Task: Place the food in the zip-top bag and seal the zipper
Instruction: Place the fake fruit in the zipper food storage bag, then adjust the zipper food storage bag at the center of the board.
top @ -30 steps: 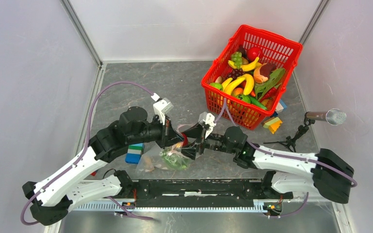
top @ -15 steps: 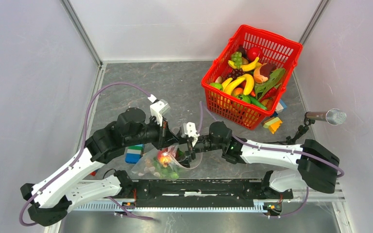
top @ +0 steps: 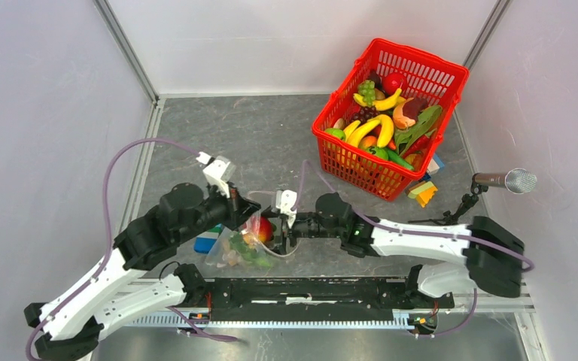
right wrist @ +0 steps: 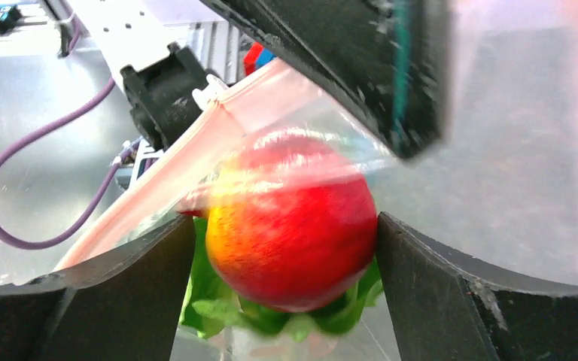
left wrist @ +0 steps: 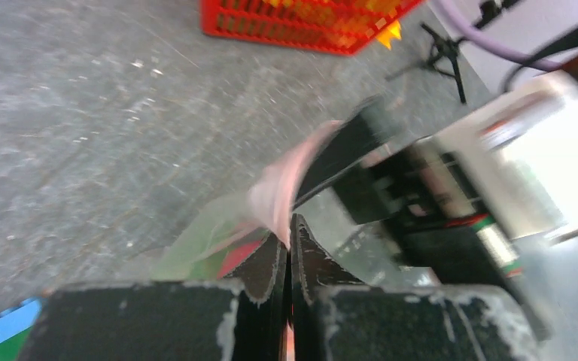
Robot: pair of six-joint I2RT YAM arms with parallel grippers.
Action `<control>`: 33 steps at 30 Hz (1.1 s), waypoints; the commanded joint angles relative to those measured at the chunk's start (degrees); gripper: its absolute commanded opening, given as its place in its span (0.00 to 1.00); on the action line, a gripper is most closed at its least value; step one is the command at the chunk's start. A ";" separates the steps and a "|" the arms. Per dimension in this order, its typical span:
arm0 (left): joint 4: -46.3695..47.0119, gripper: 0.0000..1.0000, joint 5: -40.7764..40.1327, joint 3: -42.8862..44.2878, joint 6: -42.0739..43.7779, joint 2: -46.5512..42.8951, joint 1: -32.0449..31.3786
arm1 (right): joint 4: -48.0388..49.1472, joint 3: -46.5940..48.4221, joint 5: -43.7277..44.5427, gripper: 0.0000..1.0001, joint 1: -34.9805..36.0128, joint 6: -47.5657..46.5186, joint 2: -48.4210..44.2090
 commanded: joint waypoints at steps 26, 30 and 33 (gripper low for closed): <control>1.31 0.02 -17.81 -3.80 0.98 -0.22 0.40 | -44.67 20.87 29.15 0.85 2.98 3.44 -2.26; 2.70 0.02 -22.27 -7.05 -0.49 -4.16 0.49 | -45.52 23.51 20.28 0.86 3.68 0.52 -1.60; 1.81 0.02 -23.03 -7.20 -0.36 -4.12 0.49 | -44.32 25.76 14.36 0.84 3.97 0.58 -2.52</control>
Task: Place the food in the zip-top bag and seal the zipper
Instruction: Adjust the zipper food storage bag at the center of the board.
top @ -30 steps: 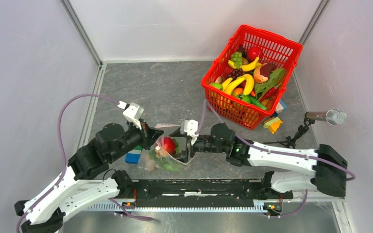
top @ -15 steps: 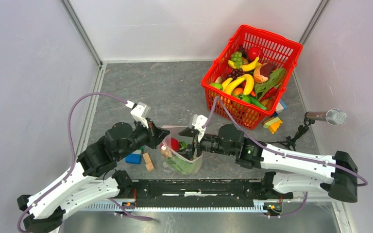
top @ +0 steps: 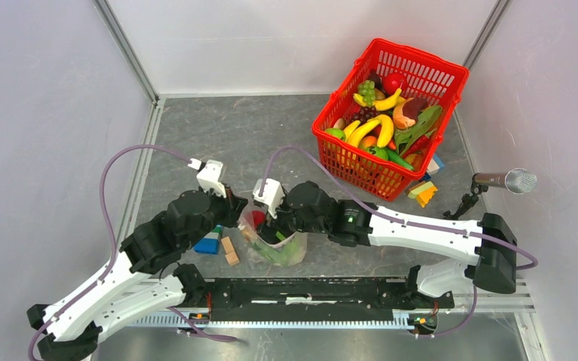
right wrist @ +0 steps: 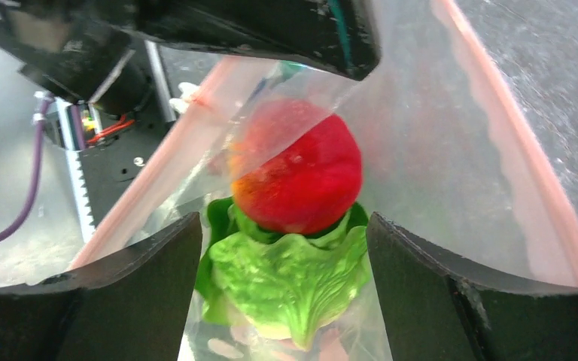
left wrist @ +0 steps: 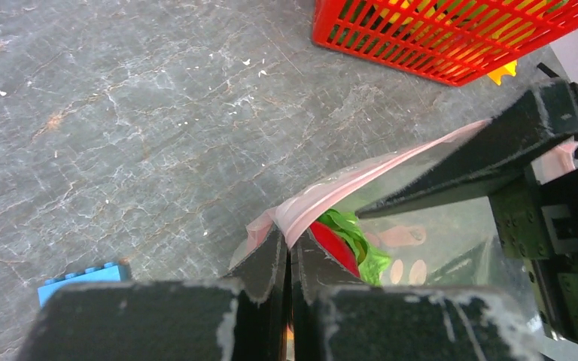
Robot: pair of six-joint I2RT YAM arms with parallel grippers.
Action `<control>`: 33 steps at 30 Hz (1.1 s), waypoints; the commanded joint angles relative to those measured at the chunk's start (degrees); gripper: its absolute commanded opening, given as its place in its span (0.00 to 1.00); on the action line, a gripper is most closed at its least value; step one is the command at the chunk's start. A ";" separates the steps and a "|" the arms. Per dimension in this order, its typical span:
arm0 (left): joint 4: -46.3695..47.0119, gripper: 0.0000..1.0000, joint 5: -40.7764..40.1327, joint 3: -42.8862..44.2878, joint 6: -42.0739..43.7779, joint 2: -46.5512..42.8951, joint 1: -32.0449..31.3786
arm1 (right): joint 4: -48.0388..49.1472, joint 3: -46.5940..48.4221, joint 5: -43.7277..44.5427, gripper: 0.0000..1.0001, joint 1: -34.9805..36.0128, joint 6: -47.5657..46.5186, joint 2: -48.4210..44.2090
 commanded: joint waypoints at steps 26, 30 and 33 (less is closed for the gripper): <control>4.00 0.02 -1.62 1.86 0.15 -3.50 0.44 | -5.40 1.09 -3.36 0.28 1.22 -2.16 13.27; 5.73 0.02 -2.78 -0.57 -2.42 -6.77 0.44 | -0.42 -2.24 -3.67 0.30 0.65 1.99 15.92; 5.49 0.02 -3.54 -0.79 -2.64 -8.52 0.44 | 4.78 -5.61 -5.10 0.31 0.33 4.25 17.21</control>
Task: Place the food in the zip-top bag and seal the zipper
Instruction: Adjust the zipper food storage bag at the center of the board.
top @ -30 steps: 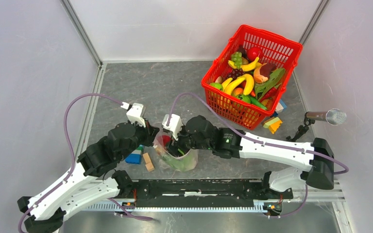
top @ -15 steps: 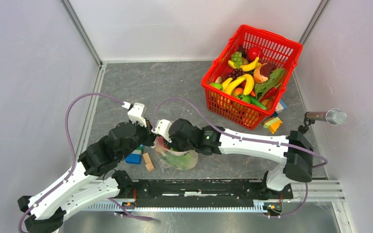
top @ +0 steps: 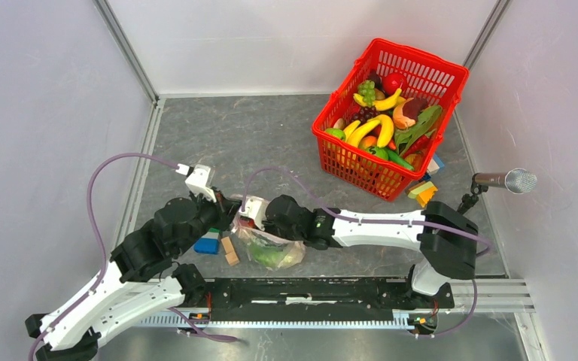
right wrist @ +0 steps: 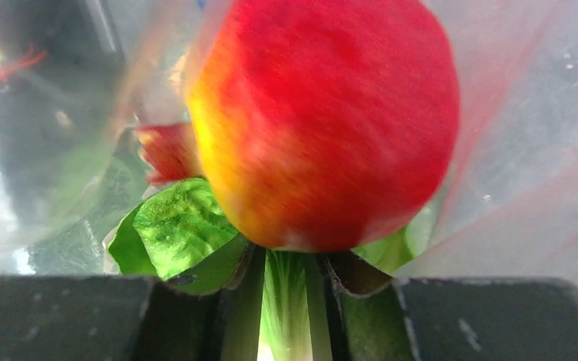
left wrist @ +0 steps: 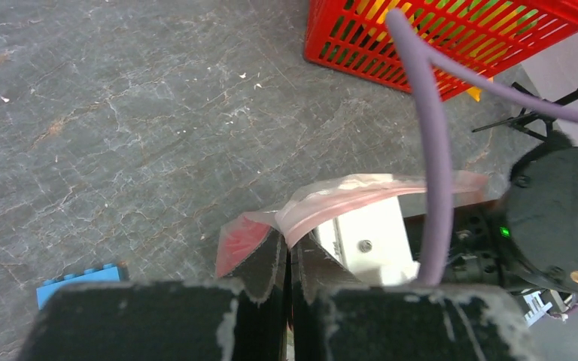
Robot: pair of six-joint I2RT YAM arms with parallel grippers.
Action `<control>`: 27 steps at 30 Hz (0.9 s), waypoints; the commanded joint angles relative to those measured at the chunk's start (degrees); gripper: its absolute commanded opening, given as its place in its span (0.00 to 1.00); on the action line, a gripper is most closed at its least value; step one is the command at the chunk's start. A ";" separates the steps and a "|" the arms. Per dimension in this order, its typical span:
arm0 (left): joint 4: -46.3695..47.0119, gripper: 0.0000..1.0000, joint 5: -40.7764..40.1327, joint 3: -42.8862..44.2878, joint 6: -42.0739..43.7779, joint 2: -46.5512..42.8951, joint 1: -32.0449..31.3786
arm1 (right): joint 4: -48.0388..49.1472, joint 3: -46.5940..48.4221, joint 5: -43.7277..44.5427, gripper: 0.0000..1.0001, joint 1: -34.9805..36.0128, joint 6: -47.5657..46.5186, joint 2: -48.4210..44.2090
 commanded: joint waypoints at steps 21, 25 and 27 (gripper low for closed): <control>3.53 0.02 -4.48 0.70 -1.79 -3.12 0.14 | 1.72 3.54 -3.35 0.60 -0.02 2.68 -3.02; 3.77 0.02 -4.62 0.91 -1.66 -2.96 0.14 | -1.00 8.17 -4.25 0.72 0.00 1.35 -9.08; 3.84 0.02 -4.61 1.23 -1.31 -2.70 0.14 | -5.12 10.52 -2.71 0.74 0.01 1.13 -10.20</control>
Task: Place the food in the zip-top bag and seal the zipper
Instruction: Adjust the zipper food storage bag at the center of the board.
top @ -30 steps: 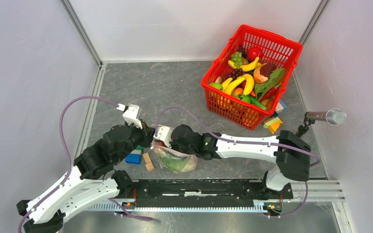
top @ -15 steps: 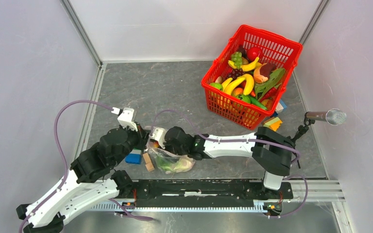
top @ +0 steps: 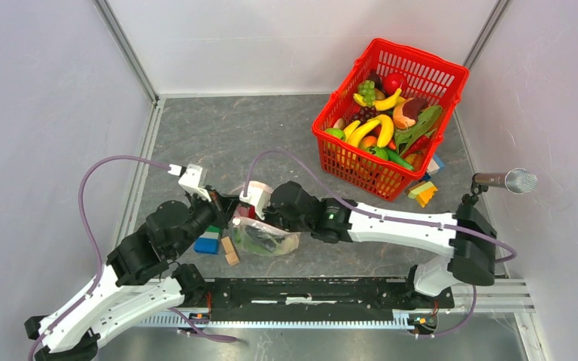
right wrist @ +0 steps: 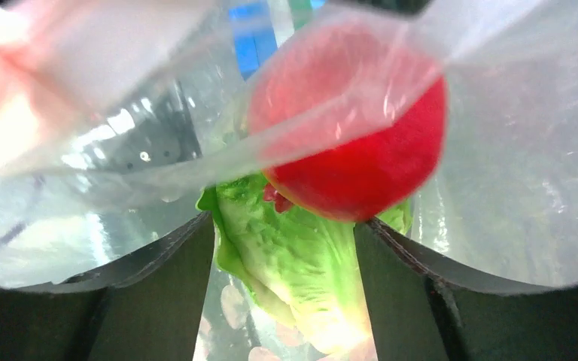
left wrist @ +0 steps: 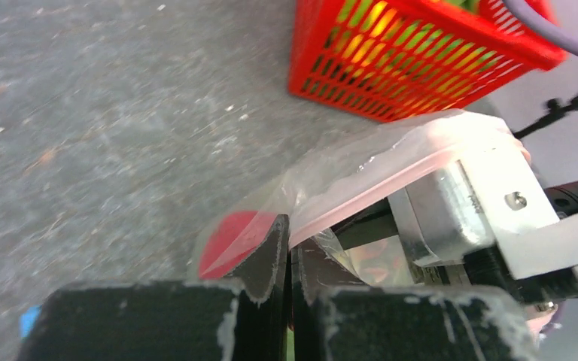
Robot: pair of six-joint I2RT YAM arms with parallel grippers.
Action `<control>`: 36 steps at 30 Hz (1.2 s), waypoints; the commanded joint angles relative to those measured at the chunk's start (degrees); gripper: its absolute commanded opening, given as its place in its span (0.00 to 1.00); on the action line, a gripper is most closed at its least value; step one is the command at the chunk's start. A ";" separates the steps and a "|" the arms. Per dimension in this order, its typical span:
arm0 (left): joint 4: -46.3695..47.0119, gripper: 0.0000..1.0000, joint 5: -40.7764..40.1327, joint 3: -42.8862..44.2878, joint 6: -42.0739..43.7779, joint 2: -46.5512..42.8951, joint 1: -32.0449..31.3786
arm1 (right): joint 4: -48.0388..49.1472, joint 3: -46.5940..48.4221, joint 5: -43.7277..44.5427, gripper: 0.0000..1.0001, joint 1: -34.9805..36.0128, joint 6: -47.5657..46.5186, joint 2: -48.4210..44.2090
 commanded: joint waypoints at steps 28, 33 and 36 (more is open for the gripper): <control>6.56 0.02 13.82 3.31 0.77 7.63 0.23 | -12.41 15.95 30.69 0.87 -0.17 1.96 -2.76; 6.55 0.02 15.69 4.33 1.81 6.09 0.23 | -32.58 31.00 38.47 0.89 -0.68 2.30 8.52; 6.06 0.02 16.63 4.46 2.04 6.84 0.23 | -27.11 28.15 34.20 0.90 -1.06 2.16 6.58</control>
